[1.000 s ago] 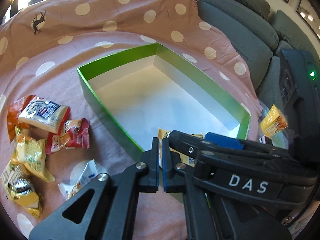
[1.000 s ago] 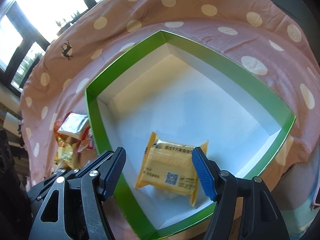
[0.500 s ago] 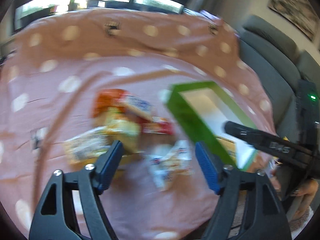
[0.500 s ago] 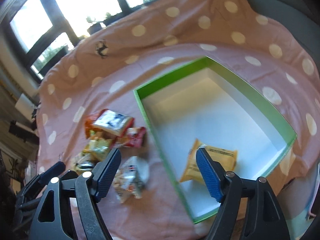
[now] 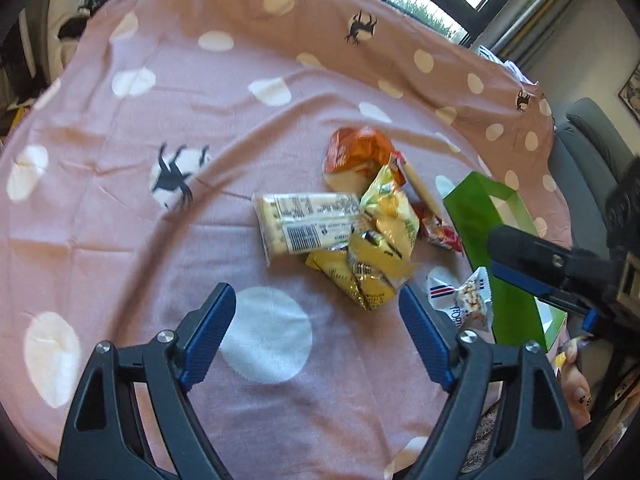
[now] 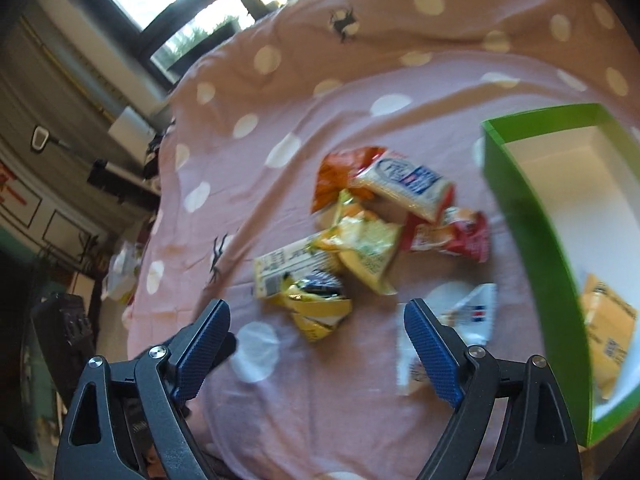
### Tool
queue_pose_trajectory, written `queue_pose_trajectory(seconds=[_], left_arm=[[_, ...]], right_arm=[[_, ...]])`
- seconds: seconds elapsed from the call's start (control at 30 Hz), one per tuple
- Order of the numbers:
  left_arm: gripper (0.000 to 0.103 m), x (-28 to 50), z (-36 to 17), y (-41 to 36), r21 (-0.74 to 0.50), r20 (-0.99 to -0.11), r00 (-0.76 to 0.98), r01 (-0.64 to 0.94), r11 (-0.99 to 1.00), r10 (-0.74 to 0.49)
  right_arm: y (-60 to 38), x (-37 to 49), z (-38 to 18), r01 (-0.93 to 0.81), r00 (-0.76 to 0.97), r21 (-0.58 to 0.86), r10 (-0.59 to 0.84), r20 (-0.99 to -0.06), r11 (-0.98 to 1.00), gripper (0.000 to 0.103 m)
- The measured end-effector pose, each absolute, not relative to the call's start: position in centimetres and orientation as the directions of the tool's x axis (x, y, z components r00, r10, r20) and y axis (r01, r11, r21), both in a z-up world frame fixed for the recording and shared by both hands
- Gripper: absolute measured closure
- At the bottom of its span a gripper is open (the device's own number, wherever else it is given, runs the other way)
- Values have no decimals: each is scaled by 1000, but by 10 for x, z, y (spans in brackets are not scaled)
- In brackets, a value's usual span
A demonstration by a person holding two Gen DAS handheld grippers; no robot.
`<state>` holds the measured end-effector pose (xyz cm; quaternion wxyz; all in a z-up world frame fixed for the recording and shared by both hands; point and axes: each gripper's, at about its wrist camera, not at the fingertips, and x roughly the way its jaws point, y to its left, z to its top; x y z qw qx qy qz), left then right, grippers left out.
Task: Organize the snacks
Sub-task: 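Return the right gripper to the pile and grasp the yellow-black candy bag, then carry the yellow-black candy bag into the green box and release it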
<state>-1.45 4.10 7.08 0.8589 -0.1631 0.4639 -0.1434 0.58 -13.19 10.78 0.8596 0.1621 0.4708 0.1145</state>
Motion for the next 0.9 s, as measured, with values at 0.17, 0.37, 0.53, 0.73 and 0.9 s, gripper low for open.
queue_pose_trajectory(seconds=[0.17, 0.37, 0.53, 0.73, 0.9], left_arm=[[22, -7, 53, 22, -466, -742, 476, 139, 874, -472], [27, 7, 39, 7, -485, -748, 439, 152, 861, -498], [39, 16, 30, 5, -527, -736, 420, 138, 839, -531], [57, 17, 28, 2, -518, -728, 426, 172, 838, -537], [64, 6, 37, -2, -512, -712, 439, 209, 833, -548]], right_arm=[[-113, 33, 86, -64, 446, 394, 379, -810, 917, 14], [-111, 56, 56, -31, 368, 429, 409, -835, 903, 18], [-109, 63, 38, -43, 325, 442, 431, -842, 896, 44], [-105, 63, 23, -71, 296, 471, 469, -832, 879, 49], [-104, 53, 29, -102, 326, 471, 477, -816, 876, 51]])
